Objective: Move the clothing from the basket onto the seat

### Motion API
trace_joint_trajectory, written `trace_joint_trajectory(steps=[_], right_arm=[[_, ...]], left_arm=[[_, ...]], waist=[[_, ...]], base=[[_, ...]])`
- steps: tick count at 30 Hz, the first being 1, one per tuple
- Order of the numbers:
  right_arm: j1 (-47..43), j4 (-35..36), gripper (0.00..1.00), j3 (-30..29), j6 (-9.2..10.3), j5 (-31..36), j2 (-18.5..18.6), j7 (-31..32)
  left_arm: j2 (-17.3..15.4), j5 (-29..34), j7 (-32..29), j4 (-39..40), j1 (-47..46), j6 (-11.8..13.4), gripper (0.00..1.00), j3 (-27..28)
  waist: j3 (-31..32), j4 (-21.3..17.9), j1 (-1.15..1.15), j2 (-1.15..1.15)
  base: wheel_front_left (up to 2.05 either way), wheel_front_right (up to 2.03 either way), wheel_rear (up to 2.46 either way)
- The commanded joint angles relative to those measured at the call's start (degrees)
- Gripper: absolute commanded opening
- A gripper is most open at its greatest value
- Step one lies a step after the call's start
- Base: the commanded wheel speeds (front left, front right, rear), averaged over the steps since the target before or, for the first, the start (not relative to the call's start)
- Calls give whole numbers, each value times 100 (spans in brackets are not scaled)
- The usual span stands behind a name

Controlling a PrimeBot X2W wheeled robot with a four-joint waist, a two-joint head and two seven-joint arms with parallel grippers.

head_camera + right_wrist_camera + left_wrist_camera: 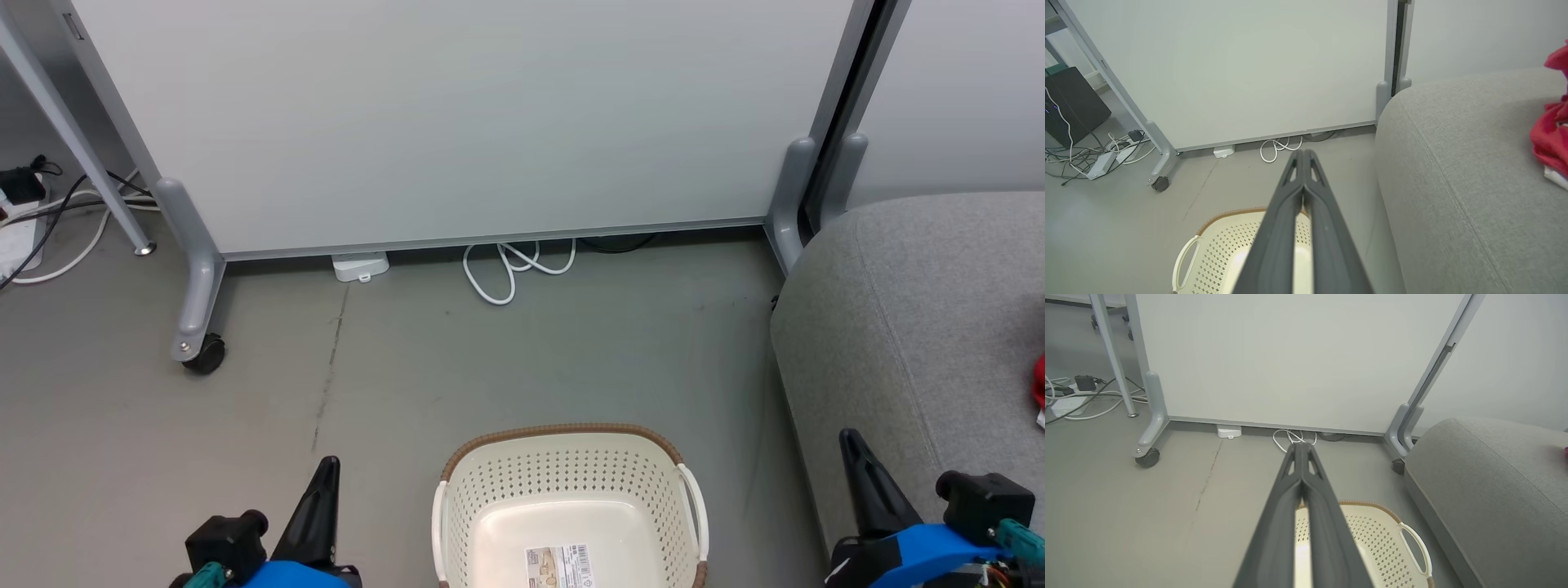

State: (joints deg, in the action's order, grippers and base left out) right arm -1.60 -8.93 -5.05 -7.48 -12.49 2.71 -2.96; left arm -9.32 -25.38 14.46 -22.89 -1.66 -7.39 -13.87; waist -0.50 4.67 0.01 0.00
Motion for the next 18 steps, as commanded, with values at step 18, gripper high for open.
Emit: trace_joint_trajectory(steps=[18], right_arm=[[234,-50,0,-43,0,-1929,17,235]], left_arm=[[101,-1652,-466,273,-195,-3,0,463]], waist=[[5,-67,0,0]], base=[[0,0,0]])
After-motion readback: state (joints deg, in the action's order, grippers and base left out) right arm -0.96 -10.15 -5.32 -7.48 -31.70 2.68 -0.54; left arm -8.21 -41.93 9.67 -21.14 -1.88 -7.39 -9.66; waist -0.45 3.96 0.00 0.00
